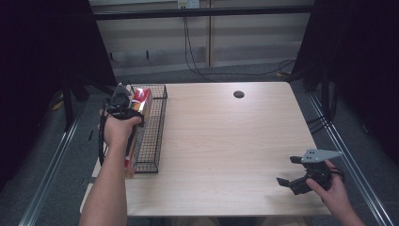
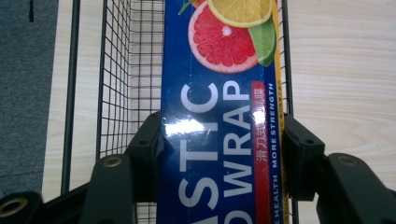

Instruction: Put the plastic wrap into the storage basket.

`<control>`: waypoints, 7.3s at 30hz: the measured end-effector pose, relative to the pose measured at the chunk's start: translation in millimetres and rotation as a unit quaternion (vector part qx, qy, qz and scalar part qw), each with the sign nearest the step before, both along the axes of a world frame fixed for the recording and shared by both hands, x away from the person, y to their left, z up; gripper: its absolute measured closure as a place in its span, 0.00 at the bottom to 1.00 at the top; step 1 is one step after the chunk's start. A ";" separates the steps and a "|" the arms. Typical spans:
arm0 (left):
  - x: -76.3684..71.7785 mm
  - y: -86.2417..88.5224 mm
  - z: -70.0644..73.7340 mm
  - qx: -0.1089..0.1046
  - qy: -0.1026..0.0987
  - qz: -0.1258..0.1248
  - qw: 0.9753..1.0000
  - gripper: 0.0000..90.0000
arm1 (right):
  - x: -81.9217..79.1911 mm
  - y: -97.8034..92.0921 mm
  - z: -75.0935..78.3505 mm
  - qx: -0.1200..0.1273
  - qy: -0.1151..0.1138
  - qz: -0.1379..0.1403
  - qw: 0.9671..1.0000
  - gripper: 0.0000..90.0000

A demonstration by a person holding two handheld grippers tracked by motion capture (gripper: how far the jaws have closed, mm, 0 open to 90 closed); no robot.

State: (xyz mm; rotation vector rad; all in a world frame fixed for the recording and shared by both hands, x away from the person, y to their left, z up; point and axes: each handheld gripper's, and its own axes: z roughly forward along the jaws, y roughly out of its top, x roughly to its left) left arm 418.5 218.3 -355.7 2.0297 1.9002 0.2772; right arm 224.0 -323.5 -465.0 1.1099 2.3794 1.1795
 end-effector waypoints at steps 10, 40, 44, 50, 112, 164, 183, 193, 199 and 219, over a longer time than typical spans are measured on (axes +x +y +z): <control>5.5 0.7 -5.9 0.002 0.000 0.004 1.000 0.48 | 0.2 0.0 -1.1 -0.004 0.001 0.000 1.000 0.00; 17.1 3.4 -17.2 -0.007 0.005 0.014 1.000 0.48 | 0.9 1.7 -1.6 -0.004 0.003 0.007 1.000 0.00; 18.5 2.7 -20.5 -0.008 0.005 0.017 1.000 0.48 | 1.0 1.3 -1.3 -0.005 0.002 0.005 1.000 0.00; 20.5 1.8 -25.5 -0.010 0.009 0.016 1.000 0.48 | 0.7 1.6 -1.5 -0.004 0.003 0.006 1.000 0.00; 31.2 -0.4 -48.0 -0.004 0.038 0.030 0.999 0.47 | 1.4 2.5 -1.4 -0.004 0.003 0.011 1.000 0.00; 26.4 -5.7 -38.9 -0.015 0.040 0.005 0.999 0.28 | 1.6 4.7 -0.6 -0.005 0.002 0.013 1.000 0.00; 13.9 -14.3 2.0 -0.036 -0.003 -0.025 0.999 0.26 | 0.0 4.9 1.7 -0.001 0.000 0.011 1.000 0.00; 7.9 -27.8 2.7 -0.055 -0.012 -0.048 0.997 0.25 | 0.8 3.8 1.2 0.001 0.000 0.011 1.000 0.00; 3.9 -38.9 1.2 -0.065 -0.020 -0.063 0.996 0.24 | 0.8 4.1 1.7 -0.001 -0.001 0.012 1.000 0.00; -7.9 -79.5 8.5 -0.085 -0.043 -0.120 0.988 0.21 | 0.9 4.8 2.3 -0.001 0.000 0.015 1.000 0.00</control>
